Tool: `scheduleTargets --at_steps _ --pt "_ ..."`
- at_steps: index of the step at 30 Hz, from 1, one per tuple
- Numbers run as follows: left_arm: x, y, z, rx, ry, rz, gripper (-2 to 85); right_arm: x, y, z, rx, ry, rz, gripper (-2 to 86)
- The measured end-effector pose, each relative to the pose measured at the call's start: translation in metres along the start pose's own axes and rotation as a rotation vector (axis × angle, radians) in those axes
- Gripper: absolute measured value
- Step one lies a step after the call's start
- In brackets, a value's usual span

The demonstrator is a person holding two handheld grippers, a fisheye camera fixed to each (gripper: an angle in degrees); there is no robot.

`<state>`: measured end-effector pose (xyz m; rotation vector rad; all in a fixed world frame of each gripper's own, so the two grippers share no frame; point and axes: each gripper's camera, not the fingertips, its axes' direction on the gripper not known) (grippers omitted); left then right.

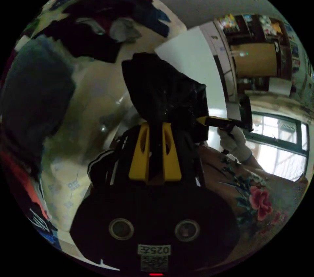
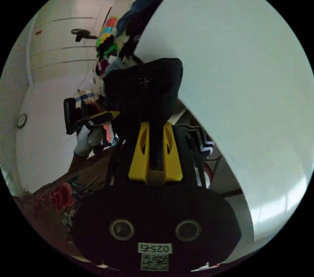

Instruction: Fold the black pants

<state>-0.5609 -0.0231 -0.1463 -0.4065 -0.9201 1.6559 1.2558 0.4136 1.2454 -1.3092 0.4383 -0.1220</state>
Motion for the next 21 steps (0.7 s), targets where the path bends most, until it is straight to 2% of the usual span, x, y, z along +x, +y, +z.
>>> scheduleTargets --at_steps 5,11,15,19,21 --pt "-0.066 0.071 -0.088 0.209 -0.052 -0.256 5.6 -0.102 -0.056 0.097 -0.164 0.042 -0.253 6.3" --pt "-0.096 0.098 -0.149 0.402 -0.148 -0.545 5.3 -0.167 -0.119 0.175 -0.223 0.103 -0.455 6.3" --pt "-0.100 0.078 -0.173 0.421 -0.280 -0.672 5.4 -0.196 -0.161 0.230 -0.254 0.157 -0.554 6.5" --pt "-0.101 0.026 -0.185 0.344 -0.508 -0.757 5.8 -0.219 -0.192 0.299 -0.278 0.270 -0.654 6.5" --pt "-0.111 0.008 -0.183 0.306 -0.545 -0.808 5.8 -0.224 -0.199 0.327 -0.277 0.317 -0.705 6.6"
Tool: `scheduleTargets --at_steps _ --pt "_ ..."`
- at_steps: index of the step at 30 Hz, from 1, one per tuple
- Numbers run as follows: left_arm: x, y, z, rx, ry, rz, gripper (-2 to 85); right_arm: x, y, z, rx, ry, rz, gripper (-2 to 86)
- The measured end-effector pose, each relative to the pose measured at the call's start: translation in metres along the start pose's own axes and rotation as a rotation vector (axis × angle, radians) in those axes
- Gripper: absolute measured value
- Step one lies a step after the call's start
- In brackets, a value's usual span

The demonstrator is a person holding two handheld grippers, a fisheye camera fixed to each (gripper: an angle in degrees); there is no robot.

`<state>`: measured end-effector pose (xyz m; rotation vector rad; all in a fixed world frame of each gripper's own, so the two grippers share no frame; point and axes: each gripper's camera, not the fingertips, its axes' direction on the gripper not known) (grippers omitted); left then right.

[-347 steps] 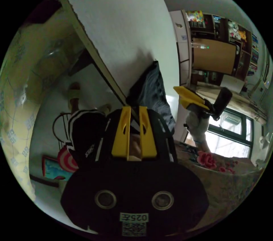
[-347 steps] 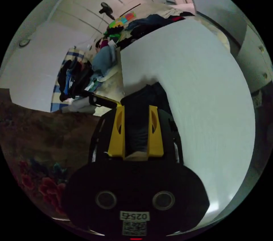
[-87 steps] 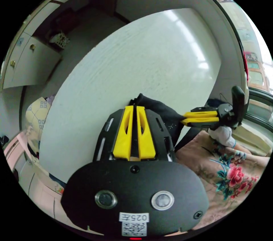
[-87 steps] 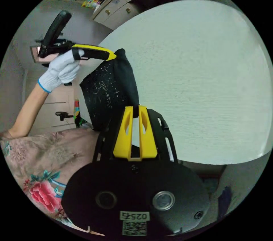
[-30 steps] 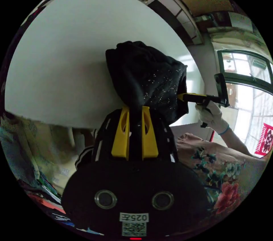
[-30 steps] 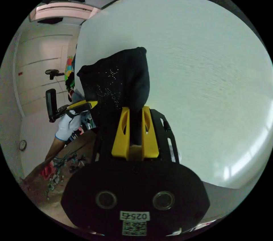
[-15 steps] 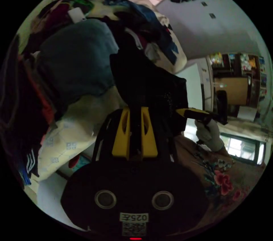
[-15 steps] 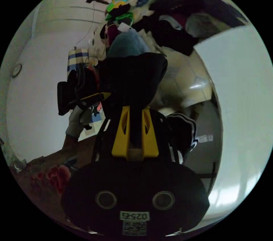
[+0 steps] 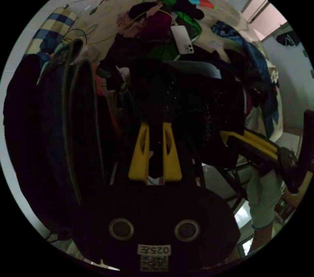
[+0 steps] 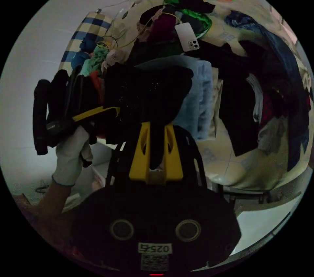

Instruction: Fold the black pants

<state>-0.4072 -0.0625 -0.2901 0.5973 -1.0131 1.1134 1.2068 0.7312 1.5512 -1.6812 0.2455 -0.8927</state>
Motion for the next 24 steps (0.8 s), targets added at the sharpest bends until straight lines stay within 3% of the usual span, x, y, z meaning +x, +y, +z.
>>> scheduleTargets --at_steps 5,7,12,16,18,21,24 --pt "-0.002 -0.041 0.064 -0.214 0.010 -0.015 5.7 0.021 -0.026 0.085 -0.129 0.263 -0.035 9.3" --pt "0.003 -0.050 0.074 -0.267 0.005 0.035 4.9 0.033 -0.028 0.112 -0.206 0.230 -0.053 10.8" --pt "0.019 -0.064 0.061 -0.279 -0.073 0.075 5.3 0.063 -0.031 0.118 -0.194 0.086 -0.046 12.6" --pt "0.045 -0.094 0.031 -0.359 -0.316 0.113 10.6 0.102 -0.029 0.105 -0.199 0.002 0.022 15.9" --pt "0.060 -0.107 -0.002 -0.291 -0.394 0.128 10.3 0.124 -0.021 0.087 -0.164 -0.003 0.036 16.4" --pt "0.091 -0.123 -0.070 -0.059 -0.323 0.152 6.8 0.177 -0.004 0.044 -0.073 -0.021 0.132 16.0" --pt "0.146 -0.152 -0.102 0.058 -0.041 0.305 8.3 0.252 0.005 -0.006 0.048 -0.056 0.294 15.3"
